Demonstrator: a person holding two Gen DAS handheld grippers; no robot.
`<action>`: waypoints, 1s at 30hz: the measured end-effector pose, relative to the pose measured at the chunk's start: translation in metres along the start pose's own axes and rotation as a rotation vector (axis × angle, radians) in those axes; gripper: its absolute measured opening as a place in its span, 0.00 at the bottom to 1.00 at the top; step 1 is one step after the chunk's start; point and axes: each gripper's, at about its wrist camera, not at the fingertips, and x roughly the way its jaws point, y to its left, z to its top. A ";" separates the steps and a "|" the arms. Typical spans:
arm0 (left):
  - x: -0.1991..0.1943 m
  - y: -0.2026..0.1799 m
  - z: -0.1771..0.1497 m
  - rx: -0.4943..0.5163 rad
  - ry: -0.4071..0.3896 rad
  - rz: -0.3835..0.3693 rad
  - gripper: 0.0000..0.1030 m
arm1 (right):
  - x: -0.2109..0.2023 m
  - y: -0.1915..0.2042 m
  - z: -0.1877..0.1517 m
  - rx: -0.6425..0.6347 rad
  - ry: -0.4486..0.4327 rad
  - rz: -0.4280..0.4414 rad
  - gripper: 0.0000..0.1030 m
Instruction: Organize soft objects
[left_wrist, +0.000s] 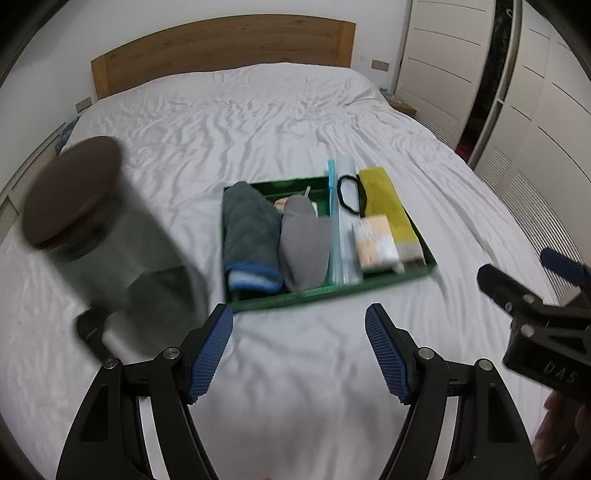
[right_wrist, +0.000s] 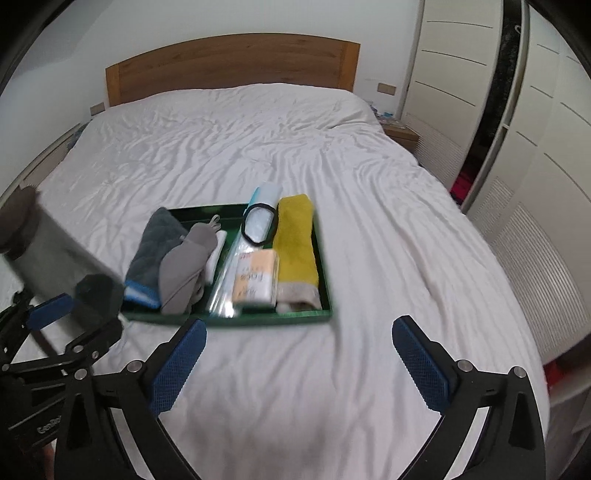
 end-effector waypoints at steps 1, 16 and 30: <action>-0.013 0.003 -0.003 0.010 0.000 0.016 0.67 | -0.013 0.001 -0.002 0.004 0.000 0.000 1.00; -0.204 0.081 -0.019 0.134 -0.044 -0.079 0.67 | -0.240 0.089 -0.021 -0.002 0.002 -0.068 1.00; -0.338 0.158 -0.028 0.203 -0.157 -0.095 0.99 | -0.462 0.173 -0.028 0.074 -0.179 -0.080 1.00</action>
